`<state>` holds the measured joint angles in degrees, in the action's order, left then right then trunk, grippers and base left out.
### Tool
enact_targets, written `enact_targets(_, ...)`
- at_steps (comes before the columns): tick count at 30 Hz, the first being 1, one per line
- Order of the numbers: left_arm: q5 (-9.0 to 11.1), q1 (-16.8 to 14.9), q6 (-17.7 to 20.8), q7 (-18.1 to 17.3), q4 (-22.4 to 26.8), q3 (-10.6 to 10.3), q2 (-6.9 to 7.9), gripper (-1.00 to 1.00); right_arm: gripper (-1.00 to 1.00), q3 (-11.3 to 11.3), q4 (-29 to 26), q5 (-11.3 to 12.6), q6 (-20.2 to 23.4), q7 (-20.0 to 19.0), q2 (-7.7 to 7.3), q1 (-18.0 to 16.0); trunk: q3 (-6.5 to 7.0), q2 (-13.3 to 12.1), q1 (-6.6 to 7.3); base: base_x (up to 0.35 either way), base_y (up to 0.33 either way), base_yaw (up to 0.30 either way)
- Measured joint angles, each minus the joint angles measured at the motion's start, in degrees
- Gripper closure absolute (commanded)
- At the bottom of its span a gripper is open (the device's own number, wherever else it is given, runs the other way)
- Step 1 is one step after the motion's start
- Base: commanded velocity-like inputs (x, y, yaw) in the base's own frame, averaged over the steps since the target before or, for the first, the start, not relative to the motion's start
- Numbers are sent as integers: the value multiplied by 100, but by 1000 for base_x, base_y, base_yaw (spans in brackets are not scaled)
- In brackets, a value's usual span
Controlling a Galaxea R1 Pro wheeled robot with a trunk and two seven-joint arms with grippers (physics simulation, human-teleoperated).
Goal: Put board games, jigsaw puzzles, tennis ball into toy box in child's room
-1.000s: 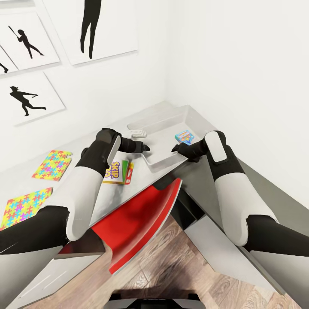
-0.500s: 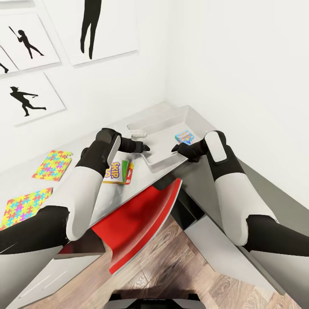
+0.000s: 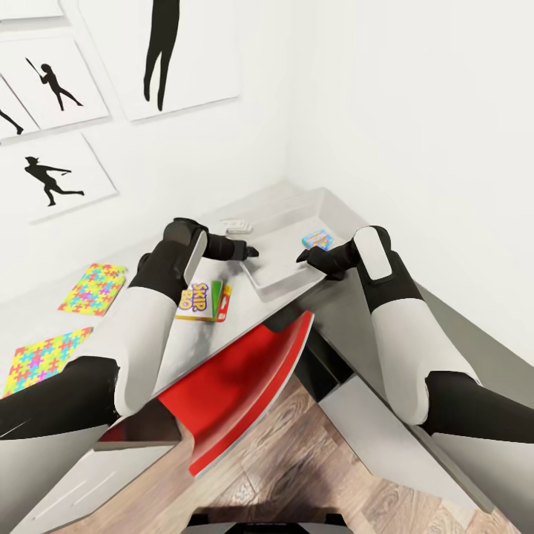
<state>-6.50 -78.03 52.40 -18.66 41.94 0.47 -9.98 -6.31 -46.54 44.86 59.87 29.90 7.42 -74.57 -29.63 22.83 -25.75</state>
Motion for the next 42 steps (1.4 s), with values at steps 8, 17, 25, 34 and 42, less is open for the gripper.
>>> enact_targets(8,-1,2,65,-3,58,6,0,-100,-100,0,0,2,0,0,0,0,73,0,0,0,0,0)
enact_targets(17,-1,1,86,-3,71,21,0,-100,-100,0,-6,16,0,0,0,0,155,0,0,0,0,0)
enact_targets(25,-1,1,92,-3,73,24,0,-100,-100,0,-8,19,0,0,0,0,229,0,0,0,0,0)
enact_targets(34,-1,2,95,-5,73,24,1,-100,-100,0,-9,20,0,-5,-6,0,312,0,0,-2,0,0)
enact_targets(42,0,2,95,-3,73,24,1,-100,-100,0,-97,22,-1,-8,-8,0,385,-1,-2,-127,0,0)
